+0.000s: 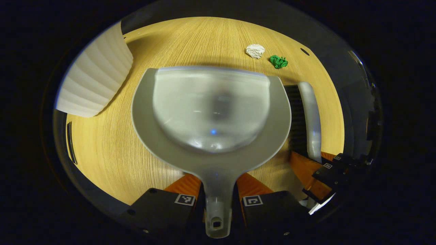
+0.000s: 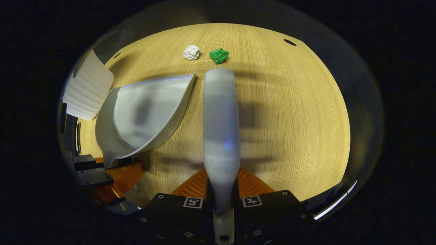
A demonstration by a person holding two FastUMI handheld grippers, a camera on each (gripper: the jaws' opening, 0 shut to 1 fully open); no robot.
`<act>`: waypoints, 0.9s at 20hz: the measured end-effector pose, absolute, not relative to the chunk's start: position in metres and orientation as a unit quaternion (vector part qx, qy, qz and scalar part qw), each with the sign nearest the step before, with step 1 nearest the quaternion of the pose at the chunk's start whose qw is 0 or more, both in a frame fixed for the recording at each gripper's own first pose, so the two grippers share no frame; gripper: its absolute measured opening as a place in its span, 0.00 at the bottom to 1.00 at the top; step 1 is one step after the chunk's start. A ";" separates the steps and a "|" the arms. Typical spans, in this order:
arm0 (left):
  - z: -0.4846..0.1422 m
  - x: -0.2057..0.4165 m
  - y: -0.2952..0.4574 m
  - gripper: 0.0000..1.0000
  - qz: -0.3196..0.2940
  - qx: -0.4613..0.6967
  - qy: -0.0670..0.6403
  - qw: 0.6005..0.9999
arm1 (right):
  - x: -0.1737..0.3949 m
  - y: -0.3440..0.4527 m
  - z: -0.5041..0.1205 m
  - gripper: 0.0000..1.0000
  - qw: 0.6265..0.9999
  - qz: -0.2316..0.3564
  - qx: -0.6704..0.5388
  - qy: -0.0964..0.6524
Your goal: Pick up the small broom and dustpan from the desktop, sweep the trash into the dustpan with the broom, and then empty the trash into the garbage bin.
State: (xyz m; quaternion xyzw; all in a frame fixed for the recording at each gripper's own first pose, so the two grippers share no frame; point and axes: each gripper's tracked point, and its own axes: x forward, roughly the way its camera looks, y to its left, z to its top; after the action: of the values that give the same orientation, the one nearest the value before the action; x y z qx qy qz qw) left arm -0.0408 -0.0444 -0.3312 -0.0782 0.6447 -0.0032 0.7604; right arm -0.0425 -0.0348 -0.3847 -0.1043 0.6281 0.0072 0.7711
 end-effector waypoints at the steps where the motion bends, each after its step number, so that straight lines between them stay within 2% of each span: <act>1: -0.331 -0.040 -0.043 0.36 -0.003 -0.075 0.646 0.760 | -0.042 -0.035 -0.384 0.28 0.774 0.002 -0.099 0.625; 4: -0.332 -0.039 -0.044 0.35 -0.006 -0.077 0.642 0.763 | -0.041 -0.034 -0.383 0.25 0.775 0.017 -0.101 0.624; 10: -0.308 -0.032 -0.037 0.32 -0.038 -0.052 0.622 0.781 | -0.035 -0.021 -0.372 0.17 0.770 0.051 -0.014 0.636; 18: -0.278 -0.029 -0.025 0.31 -0.073 -0.021 0.603 0.794 | 0.016 -0.036 -0.352 0.14 0.782 0.067 0.000 0.619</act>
State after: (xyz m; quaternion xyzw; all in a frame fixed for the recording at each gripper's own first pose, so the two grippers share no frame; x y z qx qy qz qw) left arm -0.0294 -0.0249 -0.2779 -0.0211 0.6027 -0.0733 0.7943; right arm 0.0164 -0.0365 -0.3523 0.0002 0.6192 0.0666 0.7824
